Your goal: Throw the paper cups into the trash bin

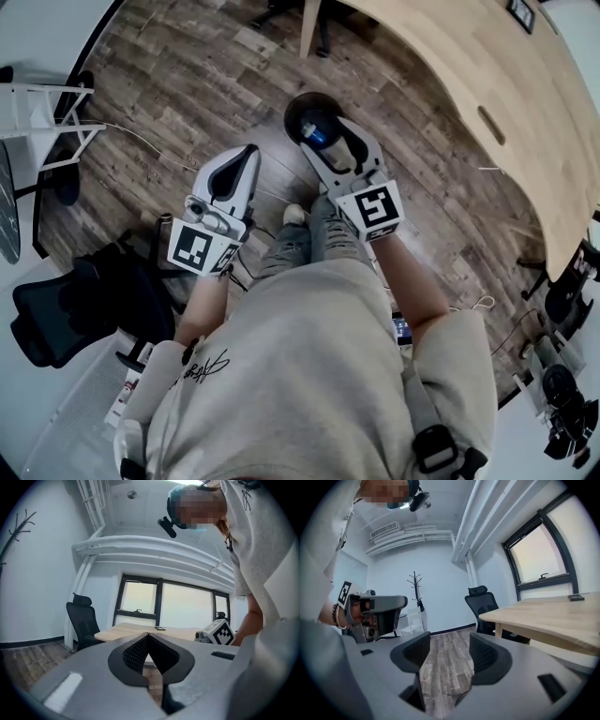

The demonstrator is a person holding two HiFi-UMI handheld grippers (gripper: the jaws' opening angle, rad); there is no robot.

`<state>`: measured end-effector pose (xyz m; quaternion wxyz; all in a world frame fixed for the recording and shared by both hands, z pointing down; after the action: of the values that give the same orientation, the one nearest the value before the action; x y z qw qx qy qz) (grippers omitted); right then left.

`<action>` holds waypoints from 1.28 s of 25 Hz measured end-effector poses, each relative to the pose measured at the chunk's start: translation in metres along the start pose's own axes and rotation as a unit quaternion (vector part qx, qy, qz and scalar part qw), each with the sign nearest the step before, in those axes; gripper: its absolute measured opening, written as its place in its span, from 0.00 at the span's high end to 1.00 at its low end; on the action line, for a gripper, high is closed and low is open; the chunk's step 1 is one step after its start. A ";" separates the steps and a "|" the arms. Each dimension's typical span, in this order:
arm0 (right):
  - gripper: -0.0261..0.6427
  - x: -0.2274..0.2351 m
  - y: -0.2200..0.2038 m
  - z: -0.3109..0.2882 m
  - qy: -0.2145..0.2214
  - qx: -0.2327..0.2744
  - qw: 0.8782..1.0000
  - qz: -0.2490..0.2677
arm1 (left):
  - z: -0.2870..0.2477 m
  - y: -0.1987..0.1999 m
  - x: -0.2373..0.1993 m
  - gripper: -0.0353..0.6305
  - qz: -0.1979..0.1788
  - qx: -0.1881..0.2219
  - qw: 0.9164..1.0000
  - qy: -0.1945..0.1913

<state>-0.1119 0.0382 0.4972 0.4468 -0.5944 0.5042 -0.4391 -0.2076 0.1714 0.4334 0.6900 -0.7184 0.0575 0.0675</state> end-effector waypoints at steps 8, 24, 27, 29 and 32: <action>0.59 -0.024 0.075 0.032 -0.001 0.054 0.998 0.039 | 0.016 0.038 0.014 0.94 -0.037 0.018 0.999 -0.023; 0.88 -0.072 0.137 0.090 -0.012 0.113 0.991 0.067 | 0.046 0.086 0.054 0.94 -0.079 0.036 0.993 -0.074; 0.90 -0.083 0.143 0.095 -0.014 0.116 0.990 0.079 | 0.051 0.092 0.057 0.94 -0.066 0.037 0.994 -0.084; 0.91 -0.092 0.147 0.096 -0.014 0.115 0.990 0.083 | 0.057 0.097 0.056 0.94 -0.068 0.041 0.993 -0.089; 0.92 -0.099 0.153 0.100 -0.017 0.119 0.989 0.081 | 0.063 0.104 0.060 0.94 -0.074 0.044 0.992 -0.097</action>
<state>-0.0569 0.1311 0.3195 0.5575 -0.5012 0.4871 -0.4481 -0.1677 0.2309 0.3180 0.7265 -0.6796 -0.0601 0.0824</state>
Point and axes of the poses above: the fingertips, and each gripper's own axes: z backward along the fingers, x to its right, y out of its top, the point moved 5 cm from there along z, backward along the fingers, and after that the axes turned 4 degrees about z, right-handed, at the moved point
